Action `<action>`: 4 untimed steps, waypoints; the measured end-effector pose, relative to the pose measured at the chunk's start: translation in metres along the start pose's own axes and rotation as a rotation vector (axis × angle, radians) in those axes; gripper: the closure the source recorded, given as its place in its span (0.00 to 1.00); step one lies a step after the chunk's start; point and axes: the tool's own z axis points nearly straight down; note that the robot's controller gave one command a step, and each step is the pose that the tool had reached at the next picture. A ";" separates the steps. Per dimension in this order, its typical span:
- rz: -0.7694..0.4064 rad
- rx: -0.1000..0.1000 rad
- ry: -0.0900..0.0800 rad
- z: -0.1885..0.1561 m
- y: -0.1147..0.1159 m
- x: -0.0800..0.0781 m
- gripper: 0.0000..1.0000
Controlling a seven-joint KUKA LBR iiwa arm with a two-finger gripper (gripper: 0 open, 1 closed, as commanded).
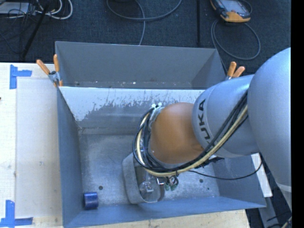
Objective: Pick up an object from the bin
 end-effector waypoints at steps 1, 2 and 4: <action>0.048 -0.011 -0.002 0.019 -0.026 -0.059 0.00; -0.079 -0.001 0.001 0.000 -0.069 -0.084 0.00; 0.005 -0.002 0.002 -0.024 -0.105 -0.113 0.00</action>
Offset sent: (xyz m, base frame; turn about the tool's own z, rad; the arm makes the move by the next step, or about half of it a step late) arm 0.0573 -0.0265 -0.0279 0.0527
